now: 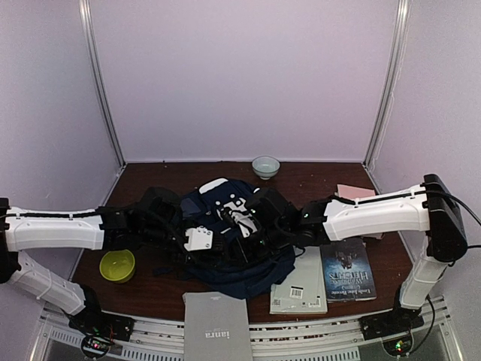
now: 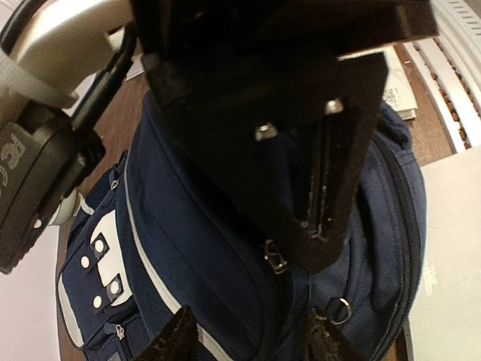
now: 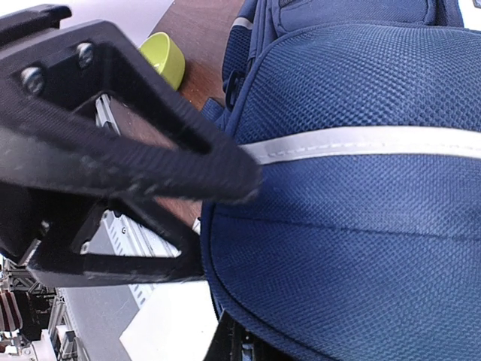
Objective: Pack the student bag
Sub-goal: Zip the upper front pocket of the student bag.
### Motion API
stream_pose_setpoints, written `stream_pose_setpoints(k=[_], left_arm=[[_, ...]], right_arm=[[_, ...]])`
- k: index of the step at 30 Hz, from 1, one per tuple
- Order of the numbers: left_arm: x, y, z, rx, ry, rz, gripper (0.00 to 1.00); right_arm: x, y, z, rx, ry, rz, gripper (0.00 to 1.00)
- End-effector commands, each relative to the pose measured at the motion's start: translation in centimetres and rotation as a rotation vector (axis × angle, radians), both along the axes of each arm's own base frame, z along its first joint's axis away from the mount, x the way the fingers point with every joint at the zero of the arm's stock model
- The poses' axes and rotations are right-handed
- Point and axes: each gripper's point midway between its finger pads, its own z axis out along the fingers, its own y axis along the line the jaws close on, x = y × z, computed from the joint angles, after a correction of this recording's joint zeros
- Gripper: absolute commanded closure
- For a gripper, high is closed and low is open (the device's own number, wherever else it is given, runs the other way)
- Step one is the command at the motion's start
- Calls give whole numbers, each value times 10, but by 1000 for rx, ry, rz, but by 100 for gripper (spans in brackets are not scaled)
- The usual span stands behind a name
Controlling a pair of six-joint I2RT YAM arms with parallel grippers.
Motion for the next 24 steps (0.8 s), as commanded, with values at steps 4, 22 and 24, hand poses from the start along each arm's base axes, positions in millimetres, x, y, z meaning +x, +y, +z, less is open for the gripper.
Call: stream_pose_setpoints(k=[4, 22, 24], left_arm=[[23, -11, -8, 42, -53, 85, 64], [19, 14, -14, 165, -132, 65, 100], [18, 15, -12, 164, -133, 60, 100]], right_arm=[[8, 12, 35, 108, -54, 5, 100], [63, -161, -31, -483, -209, -186, 100], [71, -183, -36, -547, -212, -200, 100]])
